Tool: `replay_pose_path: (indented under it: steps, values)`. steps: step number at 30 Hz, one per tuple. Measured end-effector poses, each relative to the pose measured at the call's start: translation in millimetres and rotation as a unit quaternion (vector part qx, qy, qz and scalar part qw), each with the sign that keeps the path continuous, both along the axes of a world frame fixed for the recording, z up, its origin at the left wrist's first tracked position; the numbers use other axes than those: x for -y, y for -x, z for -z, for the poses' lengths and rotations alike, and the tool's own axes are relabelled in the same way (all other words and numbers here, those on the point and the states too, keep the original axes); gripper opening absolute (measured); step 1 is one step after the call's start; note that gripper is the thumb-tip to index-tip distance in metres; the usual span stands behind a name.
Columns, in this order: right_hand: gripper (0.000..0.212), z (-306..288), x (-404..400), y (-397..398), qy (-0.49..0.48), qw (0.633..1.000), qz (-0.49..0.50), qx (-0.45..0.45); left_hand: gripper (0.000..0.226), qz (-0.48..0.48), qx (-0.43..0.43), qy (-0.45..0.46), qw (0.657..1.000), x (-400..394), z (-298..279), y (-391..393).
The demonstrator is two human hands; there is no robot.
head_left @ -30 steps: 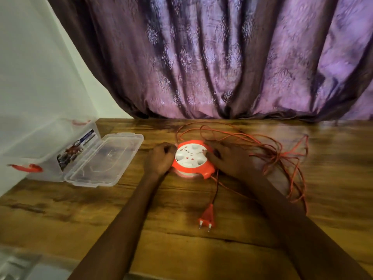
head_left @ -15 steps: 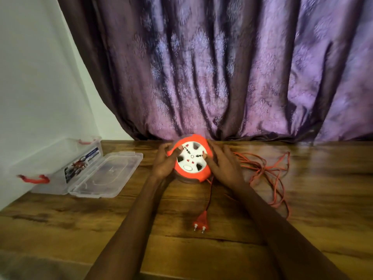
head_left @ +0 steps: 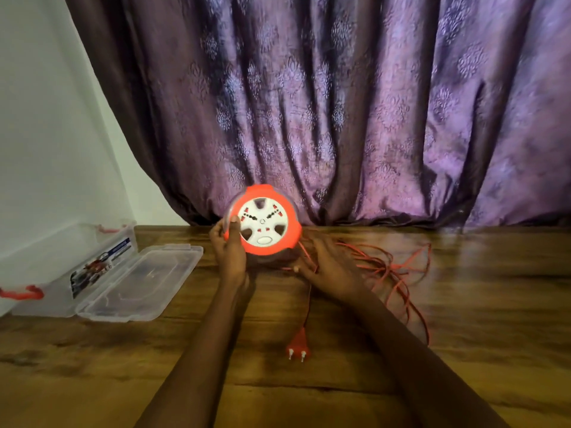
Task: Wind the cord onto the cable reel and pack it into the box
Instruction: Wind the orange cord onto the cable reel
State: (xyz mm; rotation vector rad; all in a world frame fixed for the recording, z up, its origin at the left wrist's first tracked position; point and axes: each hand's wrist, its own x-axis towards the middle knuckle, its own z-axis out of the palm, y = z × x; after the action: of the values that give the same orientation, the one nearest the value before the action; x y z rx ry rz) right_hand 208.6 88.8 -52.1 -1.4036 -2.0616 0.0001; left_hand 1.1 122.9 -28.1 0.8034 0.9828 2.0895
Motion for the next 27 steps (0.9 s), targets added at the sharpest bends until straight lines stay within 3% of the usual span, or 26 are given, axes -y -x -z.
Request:
replay_pose_path:
  steps: [2, 3, 7, 13, 16, 19, 22, 24, 26, 27]
  values:
    - [0.045, 0, -3, -2, -0.013, 0.997, 0.05, 0.061, 0.04, -0.003, 0.028, 0.012, 1.0, 1, 1, 10]
    - [0.04, -1, -6, -4, -0.021, 0.994, 0.071, 0.086, 0.043, -0.003, 0.038, 0.013, 0.999, 1, 2, 14]
    - [0.056, -4, -17, -17, 0.01, 0.984, 0.137, 0.114, 0.035, -0.017, 0.028, 0.026, 0.999, 2, 2, 19]
    - [0.079, -11, -36, -43, 0.067, 0.954, 0.293, -0.007, 0.047, -0.003, 0.021, 0.049, 0.999, 4, 4, 14]
    - [0.087, -12, -43, -54, 0.11, 0.953, 0.276, -0.059, 0.046, -0.005, 0.012, 0.044, 0.999, 2, 5, 10]
    - [0.103, -14, -46, -62, 0.199, 0.957, 0.206, -0.05, 0.045, -0.006, 0.014, 0.044, 0.999, -4, 9, 17]
    - [0.101, -33, -45, -73, 0.259, 0.956, 0.134, -0.04, 0.025, 0.01, 0.031, 0.03, 0.999, -9, 11, 24]
    - [0.08, -52, -39, -76, 0.202, 0.966, 0.161, -0.025, 0.02, 0.004, 0.006, 0.034, 0.999, -9, 11, 21]
    - [0.051, -68, -24, -65, 0.056, 0.975, 0.214, -0.01, 0.026, 0.02, -0.009, 0.032, 0.999, -6, 11, 13]
    - [0.039, -74, -17, -55, -0.022, 0.981, 0.191, -0.014, 0.031, 0.031, -0.012, 0.033, 0.999, -5, 12, 8]
